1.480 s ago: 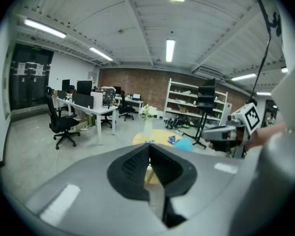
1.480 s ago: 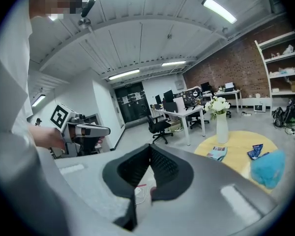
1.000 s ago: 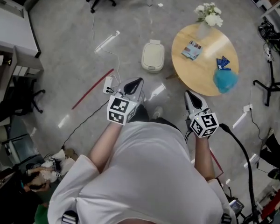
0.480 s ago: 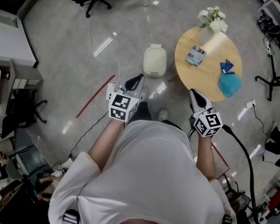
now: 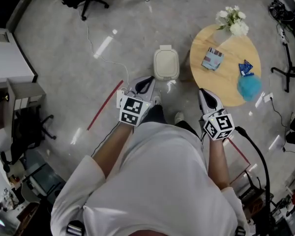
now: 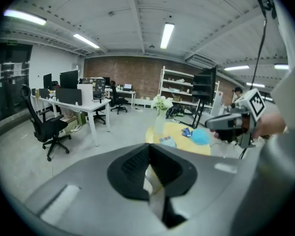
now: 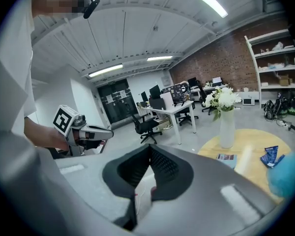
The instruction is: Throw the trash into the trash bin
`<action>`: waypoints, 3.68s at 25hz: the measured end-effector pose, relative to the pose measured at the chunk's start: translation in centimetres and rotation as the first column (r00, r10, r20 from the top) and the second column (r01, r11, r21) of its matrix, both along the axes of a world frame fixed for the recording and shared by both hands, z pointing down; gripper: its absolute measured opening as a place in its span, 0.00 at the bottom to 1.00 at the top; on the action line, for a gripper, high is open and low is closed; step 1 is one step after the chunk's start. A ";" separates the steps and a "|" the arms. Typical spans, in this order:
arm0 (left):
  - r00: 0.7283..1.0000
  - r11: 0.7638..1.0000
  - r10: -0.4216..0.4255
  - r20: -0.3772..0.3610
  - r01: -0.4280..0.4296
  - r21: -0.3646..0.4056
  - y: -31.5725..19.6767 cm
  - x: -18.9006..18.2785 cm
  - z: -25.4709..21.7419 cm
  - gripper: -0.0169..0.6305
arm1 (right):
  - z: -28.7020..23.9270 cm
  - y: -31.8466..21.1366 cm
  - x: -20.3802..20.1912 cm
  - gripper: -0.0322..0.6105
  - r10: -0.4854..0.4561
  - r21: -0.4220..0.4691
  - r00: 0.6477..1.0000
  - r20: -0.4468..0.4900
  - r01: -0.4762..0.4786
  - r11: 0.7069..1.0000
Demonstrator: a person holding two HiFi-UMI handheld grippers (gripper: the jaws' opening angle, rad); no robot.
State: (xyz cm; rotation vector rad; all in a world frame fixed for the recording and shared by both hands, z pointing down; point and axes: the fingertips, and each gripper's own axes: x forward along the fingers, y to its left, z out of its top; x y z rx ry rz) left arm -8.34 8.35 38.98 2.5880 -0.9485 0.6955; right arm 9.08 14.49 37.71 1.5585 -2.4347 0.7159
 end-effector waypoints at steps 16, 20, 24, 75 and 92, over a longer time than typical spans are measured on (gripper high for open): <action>0.987 0.978 0.158 0.011 -0.155 -0.139 -3.6 -1.2 7.7 0.03 | 4.7 -4.6 -3.5 0.05 0.121 -0.108 0.992 -0.036 -0.125 0.986; 0.990 0.972 0.140 0.018 -0.133 -0.196 -4.3 -1.4 9.9 0.03 | 6.1 -4.9 -3.8 0.05 0.105 -0.137 0.993 -0.055 -0.112 0.984; 0.994 0.963 0.111 0.013 -0.104 -0.250 -4.1 -1.1 11.0 0.03 | 6.8 -4.6 -3.3 0.05 0.075 -0.154 0.993 -0.087 -0.088 0.984; 0.983 0.925 -0.054 0.177 0.116 -0.362 -2.7 5.1 35.4 0.03 | 28.4 -2.2 -1.7 0.05 -0.197 -0.360 0.980 0.020 0.191 0.913; 0.975 0.916 0.022 0.219 0.068 -0.396 -1.4 6.1 48.6 0.03 | 38.3 -0.8 -1.6 0.05 -0.145 -0.402 0.988 0.050 0.153 0.903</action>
